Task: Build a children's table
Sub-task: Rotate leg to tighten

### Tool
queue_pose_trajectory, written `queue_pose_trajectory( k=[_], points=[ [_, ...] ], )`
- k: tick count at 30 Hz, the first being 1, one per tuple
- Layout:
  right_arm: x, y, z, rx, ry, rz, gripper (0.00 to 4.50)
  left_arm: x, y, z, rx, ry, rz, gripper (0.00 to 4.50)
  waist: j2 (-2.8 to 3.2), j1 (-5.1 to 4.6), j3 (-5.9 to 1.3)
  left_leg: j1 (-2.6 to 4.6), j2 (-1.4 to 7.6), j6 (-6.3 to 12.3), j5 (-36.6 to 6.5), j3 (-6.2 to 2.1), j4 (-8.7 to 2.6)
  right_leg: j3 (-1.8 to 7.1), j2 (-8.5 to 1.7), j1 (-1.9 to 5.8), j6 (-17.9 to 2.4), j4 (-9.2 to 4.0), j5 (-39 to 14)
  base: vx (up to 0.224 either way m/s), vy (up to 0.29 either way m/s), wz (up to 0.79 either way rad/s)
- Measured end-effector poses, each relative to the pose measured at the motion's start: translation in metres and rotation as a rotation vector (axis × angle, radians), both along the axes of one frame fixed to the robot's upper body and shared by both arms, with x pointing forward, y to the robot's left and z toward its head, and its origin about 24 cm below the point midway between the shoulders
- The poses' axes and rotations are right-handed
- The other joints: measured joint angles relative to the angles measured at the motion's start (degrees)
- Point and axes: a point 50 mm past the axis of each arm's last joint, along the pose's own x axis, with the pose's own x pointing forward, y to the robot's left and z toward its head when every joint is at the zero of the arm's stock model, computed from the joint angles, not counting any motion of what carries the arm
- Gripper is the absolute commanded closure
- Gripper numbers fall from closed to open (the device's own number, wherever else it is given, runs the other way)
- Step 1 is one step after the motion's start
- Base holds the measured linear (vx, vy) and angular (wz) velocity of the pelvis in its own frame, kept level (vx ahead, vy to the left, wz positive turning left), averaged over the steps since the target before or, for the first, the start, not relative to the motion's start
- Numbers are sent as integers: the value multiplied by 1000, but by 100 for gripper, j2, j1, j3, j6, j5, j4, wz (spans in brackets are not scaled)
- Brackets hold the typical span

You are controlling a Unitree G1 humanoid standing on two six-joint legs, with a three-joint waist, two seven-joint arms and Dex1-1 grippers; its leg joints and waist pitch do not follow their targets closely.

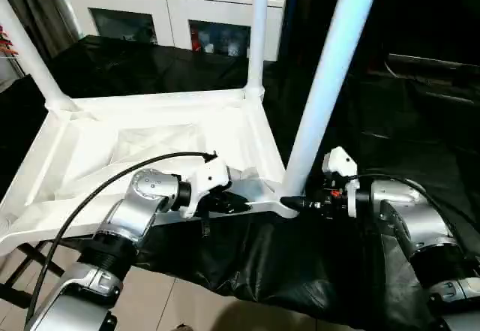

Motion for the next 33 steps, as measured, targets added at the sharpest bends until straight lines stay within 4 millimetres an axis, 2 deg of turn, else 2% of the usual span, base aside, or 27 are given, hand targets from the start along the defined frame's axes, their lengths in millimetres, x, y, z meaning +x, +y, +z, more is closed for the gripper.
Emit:
queue_pose_trajectory(
  k=[9, 15, 19, 22, 28, 30, 33],
  points=[
    [-5, 2, -5, 12, 5, -18, 198, 0, -7, -2, -6, -4, 3, 450, 0, 16, 0, 0, 0, 0, 0, 0, 0, 0, 0, 1, 1, 0, -1, 0, 0, 0],
    [4, 13, -14, 31, -41, -257, 199, 7, -16, -6, -7, -44, 143, 450, -6, -34, -4, 20, 0, 0, 2, 0, 13, 2, 0, 17, 26, 1, -12, 0, 0, 0],
    [18, 32, -20, 58, -78, -520, 200, 18, -31, -8, -4, -70, 278, 450, -10, -150, -6, 35, -2, -1, 2, -1, 15, 4, -1, 33, 31, -1, -15, 0, 0, 0],
    [26, 42, -20, 57, -95, -673, 200, 22, -42, -7, -5, -83, 349, 450, -9, -186, -6, 34, -5, -2, 1, -1, 15, 5, -4, 34, 31, -3, -15, 0, 0, 0],
    [32, 52, -18, 88, -91, -776, 200, 24, -49, -7, 2, -102, 389, 450, -6, -181, -8, 32, -5, -3, 0, -1, -8, 4, -3, 27, 12, -4, -4, 0, 0, 0],
    [32, 52, -17, 107, -88, -784, 145, 24, -49, -7, 2, -102, 390, 450, -6, -183, -7, 32, -6, -3, 0, 0, -8, 4, -3, 27, 7, -4, -1, 0, 0, 0],
    [32, 56, -15, 133, -98, -764, 130, 24, -49, -7, 4, -104, 393, 450, -7, -199, -7, 32, -5, -3, 1, 0, -7, 4, -3, 25, 18, -4, -8, 0, 0, 0]
  ],
)
